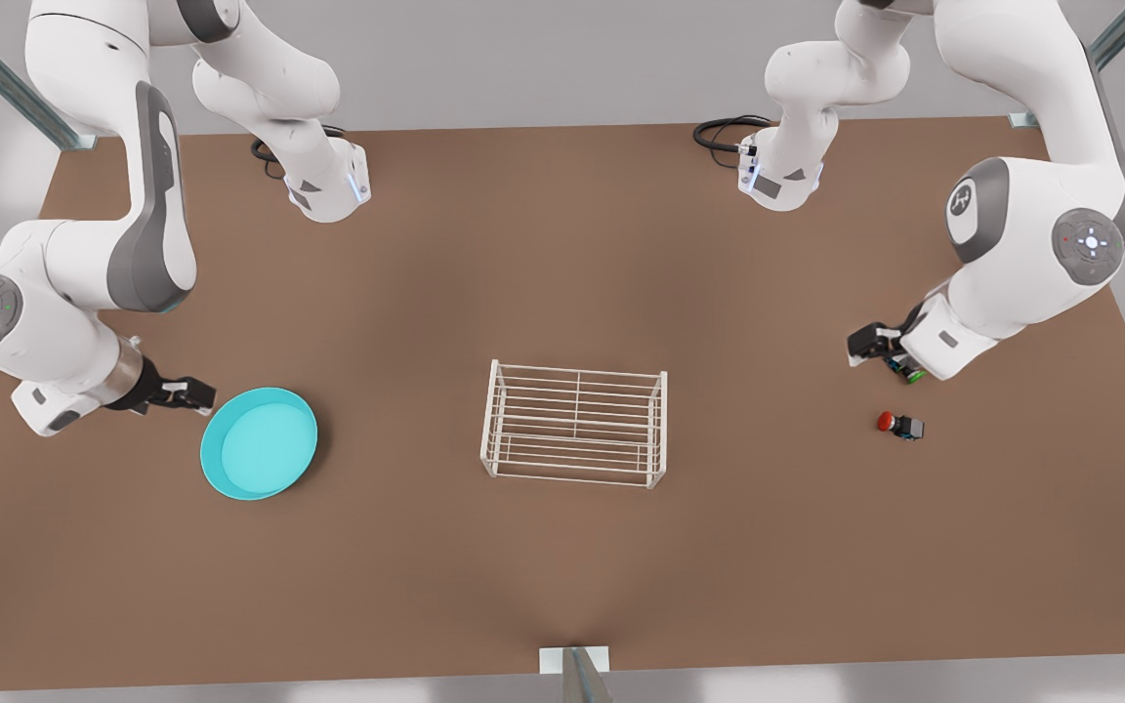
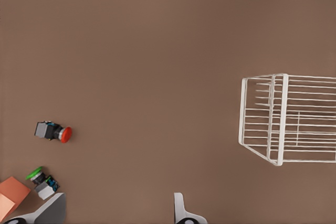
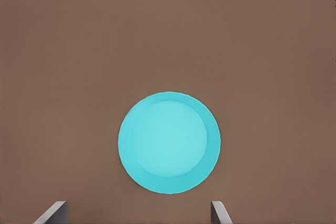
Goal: Place the plate on the shelf with right arm and place the red button switch in the plate with left arm
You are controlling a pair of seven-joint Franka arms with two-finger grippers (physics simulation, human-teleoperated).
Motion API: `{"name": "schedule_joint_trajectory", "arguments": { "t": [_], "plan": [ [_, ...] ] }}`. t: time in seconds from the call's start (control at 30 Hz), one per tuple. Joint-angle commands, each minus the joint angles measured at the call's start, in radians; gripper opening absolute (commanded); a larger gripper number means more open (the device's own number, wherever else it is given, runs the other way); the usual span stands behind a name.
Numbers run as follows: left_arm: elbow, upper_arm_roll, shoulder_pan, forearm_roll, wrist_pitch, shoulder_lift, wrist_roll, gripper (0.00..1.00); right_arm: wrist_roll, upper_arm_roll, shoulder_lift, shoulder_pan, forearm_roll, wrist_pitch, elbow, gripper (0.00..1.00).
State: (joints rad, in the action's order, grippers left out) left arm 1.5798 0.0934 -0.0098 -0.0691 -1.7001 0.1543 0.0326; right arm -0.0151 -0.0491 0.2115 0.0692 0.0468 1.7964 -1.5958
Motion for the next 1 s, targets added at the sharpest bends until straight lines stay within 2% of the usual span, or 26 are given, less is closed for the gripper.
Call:
{"name": "schedule_joint_trajectory", "arguments": {
  "t": [0.0, 0.17, 0.2, 0.23, 0.27, 0.33, 0.37, 0.43, 0.47, 0.53, 0.57, 0.63, 0.8, 0.97],
  "plan": [
    [-0.001, 0.0, 0.001, 0.0, -0.038, -0.001, -0.008, 1.0, -0.008, 0.0, -0.001, -0.002, -0.001, 0.021, 0.0, 1.0],
    [0.049, -0.012, 0.045, 0.012, 0.002, 0.004, -0.01, 1.0, 0.003, 0.015, 0.0, 0.006, -0.008, -0.064, 0.02, 1.0],
    [0.14, -0.012, 0.065, 0.015, -0.045, 0.007, 0.018, 1.0, 0.092, 0.017, 0.032, 0.035, -0.027, -0.065, 0.016, 1.0],
    [0.285, -0.012, 0.073, 0.015, -0.203, -0.018, 0.049, 1.0, 0.136, 0.017, 0.06, 0.122, -0.223, -0.061, 0.011, 1.0],
    [0.388, -0.014, 0.074, 0.015, -0.323, -0.044, 0.067, 1.0, 0.222, 0.015, 0.084, 0.146, -0.266, -0.054, -0.007, 1.0],
    [0.385, -0.012, 0.073, 0.034, -0.346, -0.007, 0.402, 1.0, 0.277, 0.015, 0.161, 0.178, -0.268, -0.022, -0.009, 1.0],
    [0.381, -0.012, 0.073, 0.037, -0.342, 0.01, 0.794, 1.0, 0.3, 0.015, 0.195, 0.181, -0.271, -0.009, -0.009, 1.0],
    [0.379, -0.009, 0.06, 0.042, -0.337, 0.022, 1.01, 1.0, 0.397, 0.017, 0.249, 0.211, -0.272, 0.032, -0.012, 1.0],
    [0.286, -0.004, 0.051, 0.032, -0.23, 0.017, 0.94, 1.0, 0.449, 0.015, 0.269, 0.224, -0.304, 0.04, -0.012, 1.0],
    [0.158, 0.035, 0.048, 0.041, 0.022, -0.01, 0.215, 1.0, 0.504, 0.015, 0.278, 0.247, -0.298, 0.051, -0.012, 1.0],
    [0.158, 0.063, 0.047, 0.068, 0.02, -0.042, 0.116, 1.0, 0.524, 0.015, 0.289, 0.254, -0.295, 0.052, -0.012, 1.0],
    [0.158, 0.078, 0.045, 0.068, 0.02, -0.025, 0.099, 1.0, 0.535, 0.015, 0.287, 0.267, -0.291, 0.057, -0.01, 1.0],
    [0.161, 0.075, 0.051, 0.069, 0.02, -0.025, 0.099, 1.0, 0.665, 0.015, 0.351, 0.284, -0.271, 0.288, -0.053, 0.99],
    [0.163, 0.075, 0.053, 0.069, 0.019, -0.024, 0.099, 1.0, 0.687, 0.015, 0.404, 0.31, -0.272, 0.348, -0.05, 0.93]
  ]
}}
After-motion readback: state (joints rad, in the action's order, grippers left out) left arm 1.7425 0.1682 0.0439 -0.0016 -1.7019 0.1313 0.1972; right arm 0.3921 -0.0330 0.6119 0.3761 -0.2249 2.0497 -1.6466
